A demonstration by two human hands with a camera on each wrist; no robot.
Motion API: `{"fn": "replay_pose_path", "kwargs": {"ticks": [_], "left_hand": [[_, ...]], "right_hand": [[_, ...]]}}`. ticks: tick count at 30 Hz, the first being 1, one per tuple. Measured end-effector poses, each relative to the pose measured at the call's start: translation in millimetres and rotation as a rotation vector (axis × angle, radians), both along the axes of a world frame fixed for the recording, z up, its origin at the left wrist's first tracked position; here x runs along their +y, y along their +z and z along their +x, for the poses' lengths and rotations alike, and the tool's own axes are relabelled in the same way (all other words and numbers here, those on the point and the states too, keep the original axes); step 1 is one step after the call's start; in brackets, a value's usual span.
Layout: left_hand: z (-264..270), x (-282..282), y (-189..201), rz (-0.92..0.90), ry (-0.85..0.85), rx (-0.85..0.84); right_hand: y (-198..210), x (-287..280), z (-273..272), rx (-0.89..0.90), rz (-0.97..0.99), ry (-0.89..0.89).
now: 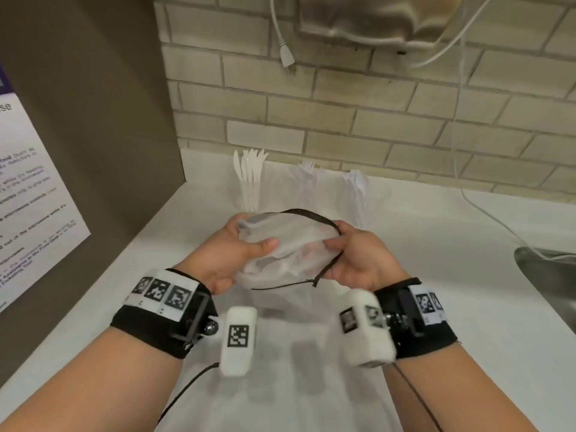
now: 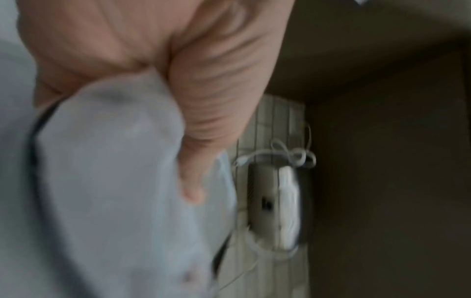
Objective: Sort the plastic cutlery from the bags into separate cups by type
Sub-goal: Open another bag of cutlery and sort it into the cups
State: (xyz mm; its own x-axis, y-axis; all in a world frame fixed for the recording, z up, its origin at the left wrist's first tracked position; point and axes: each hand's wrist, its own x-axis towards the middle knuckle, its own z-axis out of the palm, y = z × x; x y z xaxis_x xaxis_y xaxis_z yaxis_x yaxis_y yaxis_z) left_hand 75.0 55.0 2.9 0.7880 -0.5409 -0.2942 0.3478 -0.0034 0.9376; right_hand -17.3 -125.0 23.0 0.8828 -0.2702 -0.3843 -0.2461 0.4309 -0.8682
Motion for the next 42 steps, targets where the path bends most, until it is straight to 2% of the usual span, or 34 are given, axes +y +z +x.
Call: {"fn": "replay_pose_path", "kwargs": {"ticks": [2, 4, 5, 6, 9, 10, 11, 12, 14, 17, 19, 21, 23, 25, 27, 29, 30, 33, 35, 36, 38, 39, 40, 42], "left_hand": [[-4.5, -4.5, -7.3, 0.159, 0.002, -0.093], [-3.8, -8.1, -7.9, 0.296, 0.1, -0.14], [-2.0, -8.4, -6.2, 0.306, 0.156, -0.102], [0.8, -7.9, -3.9, 0.241, 0.192, -0.013], [8.8, -0.2, 7.0, -0.119, 0.121, 0.302], [7.9, 2.7, 9.5, -0.195, 0.094, 0.356], [6.3, 4.4, 9.3, -0.212, 0.065, 0.328], [4.8, 4.4, 7.4, -0.215, 0.033, 0.25], [1.2, 5.7, -0.2, -0.049, -0.003, -0.082], [-0.3, 7.2, -9.5, 0.389, -0.005, -0.793], [-2.8, 6.7, -13.6, 0.434, 0.029, -1.211], [-3.1, 4.2, -16.5, 0.442, -0.027, -1.479], [1.5, 2.4, -20.8, 0.591, -0.084, -1.597], [9.8, 1.7, -20.9, 0.806, -0.058, -1.517], [14.2, 2.8, -17.8, 0.902, -0.056, -1.285], [13.5, 3.0, -10.7, 0.796, -0.011, -0.979], [13.7, 1.8, -9.8, 0.707, 0.033, -0.856], [13.4, -3.7, -9.6, 0.5, 0.138, -0.675], [10.9, -7.2, -8.0, 0.375, 0.173, -0.592], [9.1, -8.3, -6.3, 0.289, 0.169, -0.547], [3.3, -9.5, -3.2, 0.14, 0.076, -0.526], [2.5, -9.2, -4.4, 0.113, -0.007, -0.592], [2.5, -8.2, -6.7, 0.148, -0.088, -0.683], [4.0, -3.9, -8.7, 0.395, -0.152, -0.855]], "right_hand": [[5.1, 5.7, -0.1, -0.023, 0.261, 0.04], [6.5, 8.5, -2.2, -0.053, 0.332, 0.121], [4.0, 8.1, -2.9, -0.078, 0.287, 0.154], [0.1, 6.8, -3.9, -0.1, 0.175, 0.19], [-14.3, 4.4, -3.9, -0.025, -0.34, 0.208], [-18.1, 3.6, -2.5, 0.019, -0.404, 0.152], [-20.5, 2.2, -0.2, 0.062, -0.395, 0.071], [-21.3, 1.8, 1.6, 0.095, -0.33, 0.009], [-22.5, 1.1, 6.7, 0.126, -0.152, -0.053], [-21.4, 1.9, 12.9, 0.11, -0.065, -0.1], [-21.3, 4.0, 16.7, 0.108, -0.126, -0.131], [-20.7, 6.5, 18.5, 0.11, -0.181, -0.151], [-20.2, 7.8, 18.5, 0.103, -0.179, -0.139], [-18.0, 9.7, 15.6, 0.081, -0.125, -0.045], [-17.8, 10.9, 11.2, 0.051, -0.166, 0.062], [-20.8, 11.2, 6.0, -0.027, -0.355, 0.104], [-21.9, 12.5, 2.1, -0.099, -0.511, 0.096], [-24.3, 18.5, -1.3, -0.311, -1.083, 0.069], [-28.8, 20.1, 3.1, -0.254, -1.345, 0.139], [-30.5, 20.2, 5.3, -0.163, -1.389, 0.176], [-33.6, 18.4, 7.3, -0.033, -1.339, 0.185], [-34.4, 17.5, 7.6, -0.016, -1.307, 0.171], [-34.4, 16.7, 7.6, -0.011, -1.288, 0.155], [-32.7, 16.1, 5.8, -0.027, -1.271, 0.155]]}}
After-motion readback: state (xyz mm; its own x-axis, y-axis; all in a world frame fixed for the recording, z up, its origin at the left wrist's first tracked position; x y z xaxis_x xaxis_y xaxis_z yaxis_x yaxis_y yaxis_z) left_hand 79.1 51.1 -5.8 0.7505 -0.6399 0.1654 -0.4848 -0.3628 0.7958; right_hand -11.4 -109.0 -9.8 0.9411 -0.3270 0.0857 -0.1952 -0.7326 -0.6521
